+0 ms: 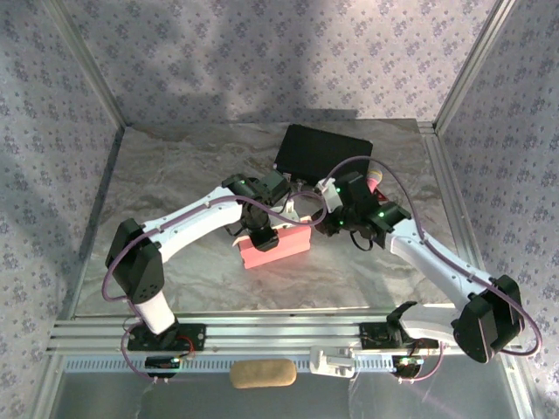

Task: Fold the paper box

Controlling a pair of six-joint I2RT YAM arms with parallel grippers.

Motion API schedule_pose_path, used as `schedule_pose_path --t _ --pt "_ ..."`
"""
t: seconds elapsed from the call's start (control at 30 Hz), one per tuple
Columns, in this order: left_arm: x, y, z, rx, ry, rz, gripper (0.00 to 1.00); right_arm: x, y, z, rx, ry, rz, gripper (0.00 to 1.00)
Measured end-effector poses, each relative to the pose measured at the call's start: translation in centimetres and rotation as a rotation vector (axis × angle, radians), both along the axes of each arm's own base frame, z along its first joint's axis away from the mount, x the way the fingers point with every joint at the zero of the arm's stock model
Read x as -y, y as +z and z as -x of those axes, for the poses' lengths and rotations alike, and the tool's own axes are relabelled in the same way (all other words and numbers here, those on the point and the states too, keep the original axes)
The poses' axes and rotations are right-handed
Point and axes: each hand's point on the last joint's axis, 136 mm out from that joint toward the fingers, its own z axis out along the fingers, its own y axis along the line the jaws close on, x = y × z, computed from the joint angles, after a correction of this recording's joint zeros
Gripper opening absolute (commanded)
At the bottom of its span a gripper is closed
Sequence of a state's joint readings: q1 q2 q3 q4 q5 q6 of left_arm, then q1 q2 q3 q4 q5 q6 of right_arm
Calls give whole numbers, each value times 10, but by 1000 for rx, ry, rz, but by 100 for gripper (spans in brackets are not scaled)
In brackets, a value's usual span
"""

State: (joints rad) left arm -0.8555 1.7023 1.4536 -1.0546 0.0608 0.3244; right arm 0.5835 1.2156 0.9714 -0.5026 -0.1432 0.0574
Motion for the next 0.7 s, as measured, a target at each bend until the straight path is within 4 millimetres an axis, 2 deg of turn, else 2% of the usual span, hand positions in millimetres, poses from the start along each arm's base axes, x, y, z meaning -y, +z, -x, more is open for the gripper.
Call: schedule_pose_path --t 0.17,0.3,0.5,0.7 --pt "0 0 1 -3 -8 -1 37 -3 4 2 1 34 1 34" --pt "-1 -1 2 -9 -15 -6 37 -4 -2 -1 -17 58 21 35" --pt "-4 -3 4 -23 -24 -17 38 -7 -13 0 -53 114 41 31" --pt "-5 -4 3 -47 -34 -25 38 -13 -11 4 -72 180 7 29"
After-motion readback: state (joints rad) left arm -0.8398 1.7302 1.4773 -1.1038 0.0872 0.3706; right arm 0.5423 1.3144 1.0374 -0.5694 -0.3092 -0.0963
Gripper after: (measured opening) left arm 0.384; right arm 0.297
